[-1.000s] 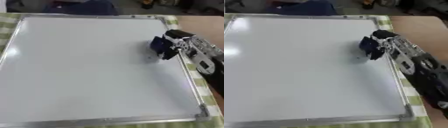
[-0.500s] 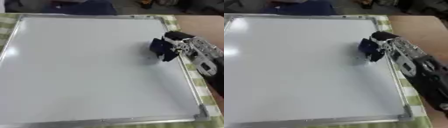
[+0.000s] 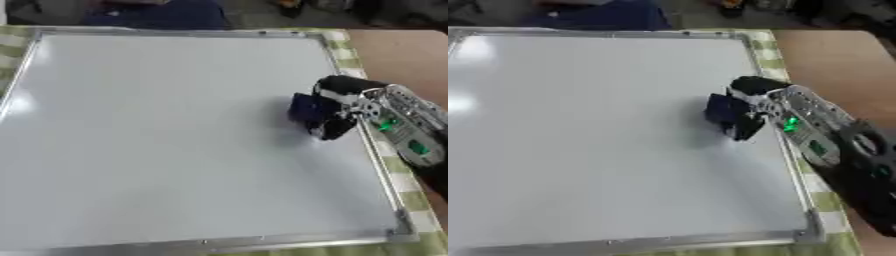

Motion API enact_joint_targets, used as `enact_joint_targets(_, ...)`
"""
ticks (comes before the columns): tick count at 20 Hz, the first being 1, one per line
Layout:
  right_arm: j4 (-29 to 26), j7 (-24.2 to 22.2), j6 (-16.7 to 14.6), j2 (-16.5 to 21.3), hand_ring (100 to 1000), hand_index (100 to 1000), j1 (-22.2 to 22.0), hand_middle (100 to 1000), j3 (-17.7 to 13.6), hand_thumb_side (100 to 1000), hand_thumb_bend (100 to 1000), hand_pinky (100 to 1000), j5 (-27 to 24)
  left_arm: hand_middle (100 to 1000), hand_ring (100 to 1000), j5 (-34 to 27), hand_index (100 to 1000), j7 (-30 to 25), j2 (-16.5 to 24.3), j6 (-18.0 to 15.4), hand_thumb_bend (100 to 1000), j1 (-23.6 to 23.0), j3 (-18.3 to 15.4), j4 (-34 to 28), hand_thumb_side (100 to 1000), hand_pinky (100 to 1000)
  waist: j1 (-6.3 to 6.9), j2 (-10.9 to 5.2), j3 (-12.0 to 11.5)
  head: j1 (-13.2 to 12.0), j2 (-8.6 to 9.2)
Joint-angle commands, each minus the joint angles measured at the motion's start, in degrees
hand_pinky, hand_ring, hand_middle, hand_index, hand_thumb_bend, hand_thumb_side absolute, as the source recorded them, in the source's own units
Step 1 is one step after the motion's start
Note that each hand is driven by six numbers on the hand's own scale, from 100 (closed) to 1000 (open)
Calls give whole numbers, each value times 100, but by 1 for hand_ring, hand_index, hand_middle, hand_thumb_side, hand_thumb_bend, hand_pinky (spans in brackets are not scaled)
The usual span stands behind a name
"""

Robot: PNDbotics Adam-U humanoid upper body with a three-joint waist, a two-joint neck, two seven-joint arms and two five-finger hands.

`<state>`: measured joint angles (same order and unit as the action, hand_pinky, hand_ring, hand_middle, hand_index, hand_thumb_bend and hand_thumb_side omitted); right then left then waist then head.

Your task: Wipe the whiteboard clean with a brush.

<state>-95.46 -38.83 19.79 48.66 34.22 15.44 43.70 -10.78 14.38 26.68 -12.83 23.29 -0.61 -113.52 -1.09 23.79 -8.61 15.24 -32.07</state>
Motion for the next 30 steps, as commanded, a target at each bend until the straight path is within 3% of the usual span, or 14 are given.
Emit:
enact_joint_targets(1, -215, -54, 10, 177, 553, 144, 30, 355, 18, 100, 100, 437, -61, 801, 856, 10, 853, 1, 110, -11, 237, 74, -52, -107, 1000, 687, 19, -114, -8, 2, 22)
enact_joint_targets(13, -270, -108, 57, 238, 556, 144, 34, 355, 46, 100, 100, 433, 39, 802, 857, 12, 853, 0, 120, -14, 236, 80, -55, -107, 1000, 687, 8, -116, -22, 8, 53)
enact_joint_targets(30, 946, 177, 225, 94, 563, 145, 264, 355, -115, 100, 100, 425, 671, 802, 857, 18, 853, -6, 126, -22, 234, 86, -56, -107, 1000, 686, 34, -104, -83, 44, 29)
